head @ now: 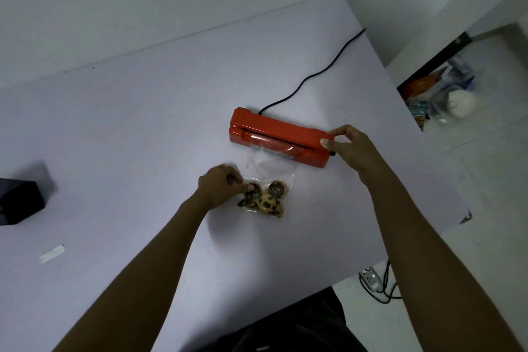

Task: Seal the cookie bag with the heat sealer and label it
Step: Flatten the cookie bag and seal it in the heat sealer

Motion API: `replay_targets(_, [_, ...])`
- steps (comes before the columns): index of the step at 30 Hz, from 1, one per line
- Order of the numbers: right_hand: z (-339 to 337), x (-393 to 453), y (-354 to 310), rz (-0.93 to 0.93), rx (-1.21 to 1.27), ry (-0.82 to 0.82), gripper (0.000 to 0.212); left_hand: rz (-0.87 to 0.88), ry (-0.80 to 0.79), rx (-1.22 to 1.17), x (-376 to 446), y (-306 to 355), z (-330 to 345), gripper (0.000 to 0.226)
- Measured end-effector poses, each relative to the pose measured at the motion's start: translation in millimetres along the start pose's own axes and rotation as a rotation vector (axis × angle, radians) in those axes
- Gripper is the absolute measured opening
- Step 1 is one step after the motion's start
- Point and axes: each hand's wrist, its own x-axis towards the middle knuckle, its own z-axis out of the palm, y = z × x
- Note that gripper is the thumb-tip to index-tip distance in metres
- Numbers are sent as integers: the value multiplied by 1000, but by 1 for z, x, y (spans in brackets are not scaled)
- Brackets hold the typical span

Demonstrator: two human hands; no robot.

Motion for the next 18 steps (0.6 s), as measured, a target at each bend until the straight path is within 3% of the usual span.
replay_targets(7, [1,-8,5,-57,49,50,32,0,4,-6,-5,5,-2,38])
replay_targets(12, [8,-26,13,-113,235,196,38,-60,-3,-85,-8,10,-6,33])
replay_targets(15, [11,-37,11,-106,393,273,30,-81,99,-194,-9,16,-12,29])
replay_targets(18, [17,-46,13,-118,403,363,33,-41,286,-293,-3,23,-20,47])
